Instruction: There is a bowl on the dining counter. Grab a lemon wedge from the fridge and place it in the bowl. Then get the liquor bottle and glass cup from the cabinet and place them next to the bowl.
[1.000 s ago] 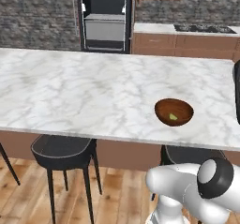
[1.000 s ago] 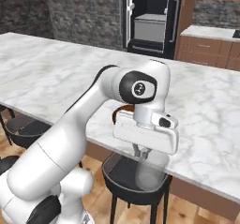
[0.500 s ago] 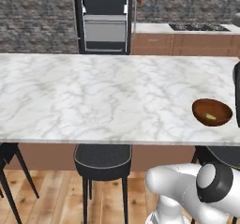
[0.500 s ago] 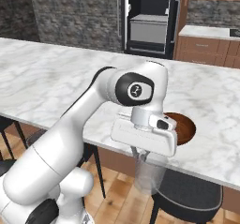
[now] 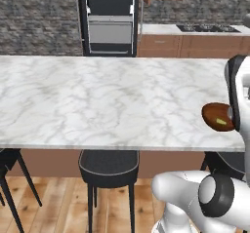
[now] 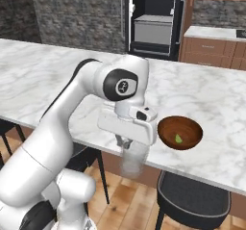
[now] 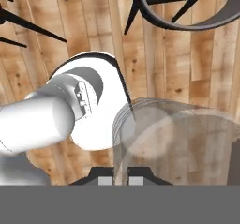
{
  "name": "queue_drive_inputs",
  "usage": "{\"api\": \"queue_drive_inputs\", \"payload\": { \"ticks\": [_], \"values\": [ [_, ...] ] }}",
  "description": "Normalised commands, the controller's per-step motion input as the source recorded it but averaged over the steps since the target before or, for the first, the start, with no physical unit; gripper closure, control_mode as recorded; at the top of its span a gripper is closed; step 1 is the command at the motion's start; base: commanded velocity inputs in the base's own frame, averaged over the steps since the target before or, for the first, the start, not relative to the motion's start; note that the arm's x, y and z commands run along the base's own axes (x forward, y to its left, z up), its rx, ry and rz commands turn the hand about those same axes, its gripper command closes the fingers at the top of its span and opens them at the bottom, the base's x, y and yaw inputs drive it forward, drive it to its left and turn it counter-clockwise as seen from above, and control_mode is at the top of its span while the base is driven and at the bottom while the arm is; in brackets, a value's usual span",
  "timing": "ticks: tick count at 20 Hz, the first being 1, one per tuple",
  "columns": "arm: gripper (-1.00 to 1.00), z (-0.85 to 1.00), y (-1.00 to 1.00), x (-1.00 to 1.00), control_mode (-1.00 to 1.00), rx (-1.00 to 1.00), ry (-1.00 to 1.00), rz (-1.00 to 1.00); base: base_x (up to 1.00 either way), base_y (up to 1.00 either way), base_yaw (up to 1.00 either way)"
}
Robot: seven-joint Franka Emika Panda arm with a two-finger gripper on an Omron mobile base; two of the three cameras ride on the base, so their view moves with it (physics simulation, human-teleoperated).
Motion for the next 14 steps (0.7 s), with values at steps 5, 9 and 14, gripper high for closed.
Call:
{"api": "queue_drive_inputs", "payload": {
  "ticks": [5, 9, 14],
  "values": [
    [1.0, 0.0, 0.32, 0.74, -1.0, -0.01, -0.2, 0.0, 0.0, 0.0, 0.0],
    [1.0, 0.0, 0.52, 0.53, -1.0, -0.06, -0.27, 0.0, 0.0, 0.0, 0.0],
    [1.0, -0.09, 0.42, 0.59, -1.0, -0.11, -0.19, 0.0, 0.0, 0.0, 0.0]
  ]
}}
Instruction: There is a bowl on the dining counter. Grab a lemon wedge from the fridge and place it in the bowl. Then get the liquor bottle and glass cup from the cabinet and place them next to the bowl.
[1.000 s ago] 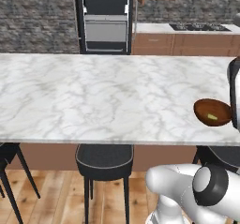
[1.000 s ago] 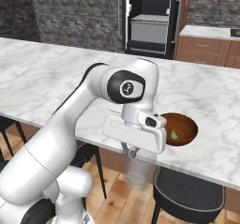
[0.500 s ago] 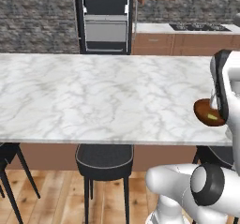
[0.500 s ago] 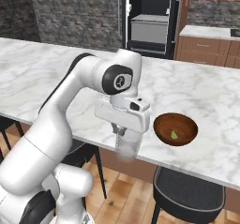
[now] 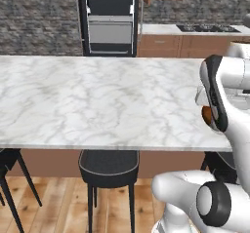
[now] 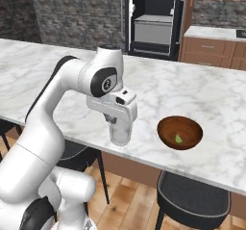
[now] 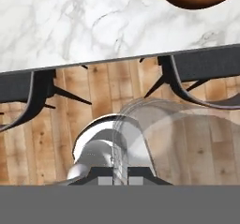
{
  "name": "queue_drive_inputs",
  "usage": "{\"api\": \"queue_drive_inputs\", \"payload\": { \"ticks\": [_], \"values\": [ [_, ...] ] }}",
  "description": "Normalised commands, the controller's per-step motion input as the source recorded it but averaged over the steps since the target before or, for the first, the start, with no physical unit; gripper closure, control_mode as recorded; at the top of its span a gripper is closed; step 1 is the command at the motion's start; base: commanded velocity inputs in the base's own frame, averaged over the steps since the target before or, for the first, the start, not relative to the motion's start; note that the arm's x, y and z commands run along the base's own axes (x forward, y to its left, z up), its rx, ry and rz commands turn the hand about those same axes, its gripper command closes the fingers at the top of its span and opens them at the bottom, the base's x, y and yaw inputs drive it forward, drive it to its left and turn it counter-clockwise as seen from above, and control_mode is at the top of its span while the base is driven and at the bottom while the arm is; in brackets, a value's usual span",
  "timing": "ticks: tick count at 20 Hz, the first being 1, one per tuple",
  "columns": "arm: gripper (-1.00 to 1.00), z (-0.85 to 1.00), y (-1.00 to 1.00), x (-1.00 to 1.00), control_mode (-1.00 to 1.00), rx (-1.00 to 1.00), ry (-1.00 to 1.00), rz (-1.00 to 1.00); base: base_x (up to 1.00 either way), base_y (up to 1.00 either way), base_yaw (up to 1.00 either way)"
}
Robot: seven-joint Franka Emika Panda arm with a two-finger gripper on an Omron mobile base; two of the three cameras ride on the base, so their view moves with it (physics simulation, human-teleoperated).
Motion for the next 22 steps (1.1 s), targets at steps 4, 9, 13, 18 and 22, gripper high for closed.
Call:
{"api": "queue_drive_inputs", "payload": {
  "ticks": [4, 9, 13, 18, 22],
  "values": [
    [1.0, -0.21, 0.3, 0.84, -1.0, -0.17, -0.05, -0.01, 0.0, 0.0, 0.0],
    [1.0, -0.24, 0.3, 0.91, -1.0, -0.16, 0.0, -0.01, 0.0, 0.0, 0.0],
    [1.0, -0.28, 0.08, 0.79, -1.0, -0.1, 0.0, 0.0, 0.0, 0.0, 0.0],
    [1.0, -0.35, 0.0, 0.65, -1.0, -0.04, 0.0, 0.0, 0.0, 0.0, 0.0],
    [1.0, -0.41, 0.0, 0.56, -1.0, -0.02, 0.0, 0.0, 0.0, 0.0, 0.0]
  ]
}}
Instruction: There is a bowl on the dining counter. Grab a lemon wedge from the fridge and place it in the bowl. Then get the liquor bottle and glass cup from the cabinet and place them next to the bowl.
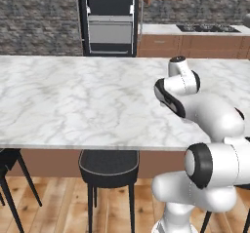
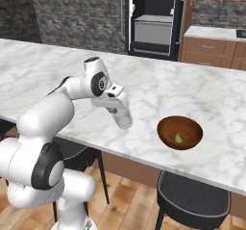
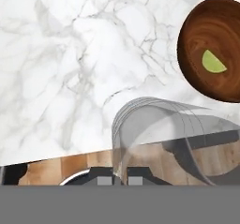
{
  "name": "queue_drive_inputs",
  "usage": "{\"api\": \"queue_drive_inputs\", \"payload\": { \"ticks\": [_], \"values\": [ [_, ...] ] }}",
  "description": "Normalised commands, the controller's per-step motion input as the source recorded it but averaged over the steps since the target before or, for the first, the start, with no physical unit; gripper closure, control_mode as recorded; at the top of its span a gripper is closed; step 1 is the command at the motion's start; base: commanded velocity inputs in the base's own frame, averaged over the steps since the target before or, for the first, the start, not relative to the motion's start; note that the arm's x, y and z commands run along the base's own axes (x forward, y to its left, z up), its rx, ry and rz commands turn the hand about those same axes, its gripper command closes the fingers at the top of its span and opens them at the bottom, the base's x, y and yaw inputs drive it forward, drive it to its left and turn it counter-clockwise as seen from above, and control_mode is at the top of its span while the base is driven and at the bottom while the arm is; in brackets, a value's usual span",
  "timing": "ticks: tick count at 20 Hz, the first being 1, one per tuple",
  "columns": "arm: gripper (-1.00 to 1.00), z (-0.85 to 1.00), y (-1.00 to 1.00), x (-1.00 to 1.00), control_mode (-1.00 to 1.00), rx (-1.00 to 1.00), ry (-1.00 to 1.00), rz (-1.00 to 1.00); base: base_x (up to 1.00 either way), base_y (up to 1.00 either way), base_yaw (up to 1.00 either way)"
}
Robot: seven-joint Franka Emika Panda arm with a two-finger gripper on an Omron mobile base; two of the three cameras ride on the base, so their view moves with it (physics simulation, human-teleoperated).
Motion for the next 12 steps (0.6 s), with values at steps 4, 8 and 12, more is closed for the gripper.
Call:
{"api": "queue_drive_inputs", "payload": {
  "ticks": [4, 8, 12],
  "values": [
    [1.0, -0.47, -0.2, 0.48, -1.0, 0.0, 0.0, 0.0, 0.0, 0.0, 0.0],
    [1.0, -0.28, -0.37, 0.48, -1.0, 0.0, 0.0, -0.01, 0.0, 0.0, 0.0],
    [1.0, -0.19, -0.31, 0.26, -1.0, 0.0, 0.0, -0.01, 0.0, 0.0, 0.0]
  ]
}}
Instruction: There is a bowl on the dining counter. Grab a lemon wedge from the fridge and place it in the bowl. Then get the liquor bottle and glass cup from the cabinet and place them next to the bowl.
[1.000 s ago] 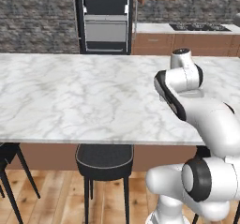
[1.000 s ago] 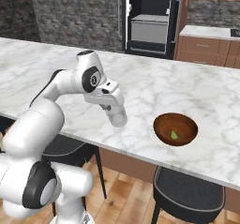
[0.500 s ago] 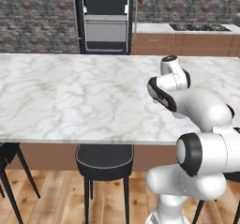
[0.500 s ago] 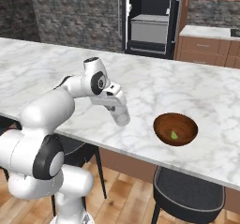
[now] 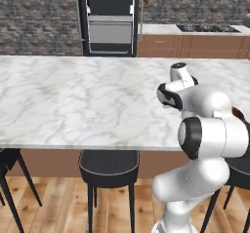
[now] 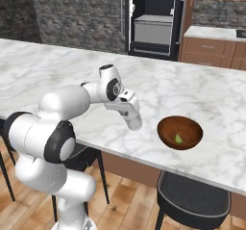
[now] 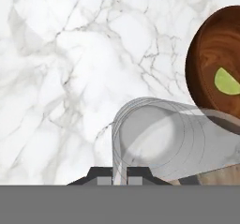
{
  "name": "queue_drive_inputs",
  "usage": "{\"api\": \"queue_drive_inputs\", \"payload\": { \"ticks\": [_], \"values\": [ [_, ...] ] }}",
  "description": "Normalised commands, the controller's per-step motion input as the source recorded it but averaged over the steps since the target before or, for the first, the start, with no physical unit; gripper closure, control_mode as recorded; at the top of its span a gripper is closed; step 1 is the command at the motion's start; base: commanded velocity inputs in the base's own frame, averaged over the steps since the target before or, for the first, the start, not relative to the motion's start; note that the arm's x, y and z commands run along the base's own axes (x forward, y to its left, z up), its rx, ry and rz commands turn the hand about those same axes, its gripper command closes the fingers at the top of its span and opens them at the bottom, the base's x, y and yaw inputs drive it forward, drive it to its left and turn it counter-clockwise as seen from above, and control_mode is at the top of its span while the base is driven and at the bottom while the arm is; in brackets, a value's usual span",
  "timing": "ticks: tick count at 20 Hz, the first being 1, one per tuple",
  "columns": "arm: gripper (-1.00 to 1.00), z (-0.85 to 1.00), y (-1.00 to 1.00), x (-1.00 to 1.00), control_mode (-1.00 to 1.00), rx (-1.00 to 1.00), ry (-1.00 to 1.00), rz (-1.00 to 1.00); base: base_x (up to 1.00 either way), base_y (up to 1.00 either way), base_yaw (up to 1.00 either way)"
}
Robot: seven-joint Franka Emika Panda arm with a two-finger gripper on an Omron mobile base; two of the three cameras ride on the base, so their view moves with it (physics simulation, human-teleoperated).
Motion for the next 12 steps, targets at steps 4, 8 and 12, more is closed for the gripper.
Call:
{"api": "queue_drive_inputs", "payload": {
  "ticks": [4, 8, 12],
  "values": [
    [1.0, -0.25, -0.27, 0.19, -1.0, 0.0, 0.0, 0.0, 0.0, 0.0, 0.0],
    [1.0, -0.25, -0.32, 0.07, -1.0, 0.0, 0.0, 0.0, 0.0, 0.0, 0.0],
    [1.0, -0.25, -0.26, 0.06, -1.0, 0.0, 0.0, 0.0, 0.0, 0.0, 0.0]
  ]
}}
